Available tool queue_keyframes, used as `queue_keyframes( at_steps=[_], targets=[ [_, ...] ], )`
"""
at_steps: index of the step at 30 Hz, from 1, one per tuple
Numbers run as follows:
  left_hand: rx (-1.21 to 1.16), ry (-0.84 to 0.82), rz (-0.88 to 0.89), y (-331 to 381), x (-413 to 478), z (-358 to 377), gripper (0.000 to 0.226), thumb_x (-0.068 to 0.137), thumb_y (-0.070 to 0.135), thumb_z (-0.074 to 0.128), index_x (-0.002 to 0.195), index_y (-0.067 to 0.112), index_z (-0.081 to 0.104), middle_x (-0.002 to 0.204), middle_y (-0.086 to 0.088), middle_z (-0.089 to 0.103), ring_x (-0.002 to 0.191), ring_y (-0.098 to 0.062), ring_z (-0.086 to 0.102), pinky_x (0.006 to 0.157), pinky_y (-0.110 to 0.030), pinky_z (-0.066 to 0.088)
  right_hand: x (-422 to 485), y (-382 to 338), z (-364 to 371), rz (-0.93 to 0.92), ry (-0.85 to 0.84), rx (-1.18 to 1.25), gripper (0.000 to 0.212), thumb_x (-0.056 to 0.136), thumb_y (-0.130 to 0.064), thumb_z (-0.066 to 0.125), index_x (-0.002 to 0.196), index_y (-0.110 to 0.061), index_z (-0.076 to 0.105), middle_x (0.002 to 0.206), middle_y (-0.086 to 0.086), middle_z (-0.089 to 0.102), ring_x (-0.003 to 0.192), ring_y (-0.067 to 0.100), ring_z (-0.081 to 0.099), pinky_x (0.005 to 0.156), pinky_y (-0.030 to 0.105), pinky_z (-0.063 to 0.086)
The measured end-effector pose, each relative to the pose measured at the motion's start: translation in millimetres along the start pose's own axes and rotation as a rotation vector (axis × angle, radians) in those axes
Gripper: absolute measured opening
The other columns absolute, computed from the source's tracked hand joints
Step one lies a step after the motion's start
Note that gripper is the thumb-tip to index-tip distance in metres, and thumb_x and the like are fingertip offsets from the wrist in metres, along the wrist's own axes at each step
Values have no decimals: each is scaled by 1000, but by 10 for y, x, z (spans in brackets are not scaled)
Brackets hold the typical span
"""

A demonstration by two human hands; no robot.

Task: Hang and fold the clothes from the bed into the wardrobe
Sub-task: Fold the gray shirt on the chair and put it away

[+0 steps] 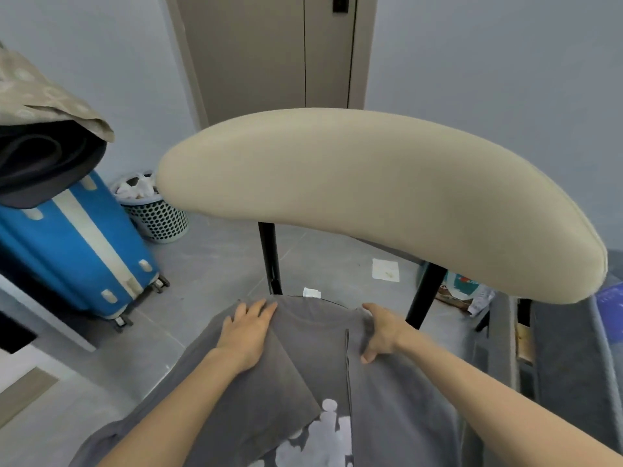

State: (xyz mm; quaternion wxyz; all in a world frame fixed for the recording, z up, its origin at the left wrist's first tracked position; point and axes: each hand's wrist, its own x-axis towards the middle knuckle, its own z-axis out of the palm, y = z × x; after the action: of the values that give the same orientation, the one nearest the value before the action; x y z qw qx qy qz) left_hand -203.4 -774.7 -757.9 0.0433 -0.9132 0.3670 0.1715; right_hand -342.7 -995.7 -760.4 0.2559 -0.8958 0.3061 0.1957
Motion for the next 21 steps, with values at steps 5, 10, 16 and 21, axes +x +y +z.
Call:
queue_keyframes(
  at_steps=[5, 10, 16, 21],
  targets=[
    [-71, -136, 33, -27, 482, -144, 68, 101, 19, 42, 154, 23, 0, 159, -3, 16, 140, -32, 21, 115, -37, 21, 125, -57, -53, 71, -74, -76, 96, 59, -24, 90, 138, -16, 36, 137, 10, 49, 127, 30, 45, 105, 41, 42],
    [-125, -130, 37, -32, 621, -202, 62, 94, 21, 58, 148, 10, 28, 145, -10, 32, 135, -27, 35, 112, -32, 27, 111, -90, -112, 65, -79, -65, 74, 59, -19, 90, 113, -18, 41, 128, 6, 53, 117, 27, 51, 99, 37, 44],
    [117, 61, 24, 58, 280, -212, 42, 96, 27, 52, 133, 14, 36, 136, -7, 50, 127, -27, 44, 103, -39, 32, -106, -161, -43, 44, 54, -191, 73, 68, -25, 86, 125, -13, 43, 129, 9, 46, 120, 28, 49, 97, 38, 43],
    [16, -59, -15, 36, -105, -250, 98, 85, 27, 62, 152, 13, -9, 131, -8, 55, 121, -28, 50, 101, -38, 37, -337, -144, 11, 4, 138, -141, 70, 78, -21, 75, 130, -14, 29, 113, 9, 62, 106, 29, 59, 91, 38, 42]
  ],
)
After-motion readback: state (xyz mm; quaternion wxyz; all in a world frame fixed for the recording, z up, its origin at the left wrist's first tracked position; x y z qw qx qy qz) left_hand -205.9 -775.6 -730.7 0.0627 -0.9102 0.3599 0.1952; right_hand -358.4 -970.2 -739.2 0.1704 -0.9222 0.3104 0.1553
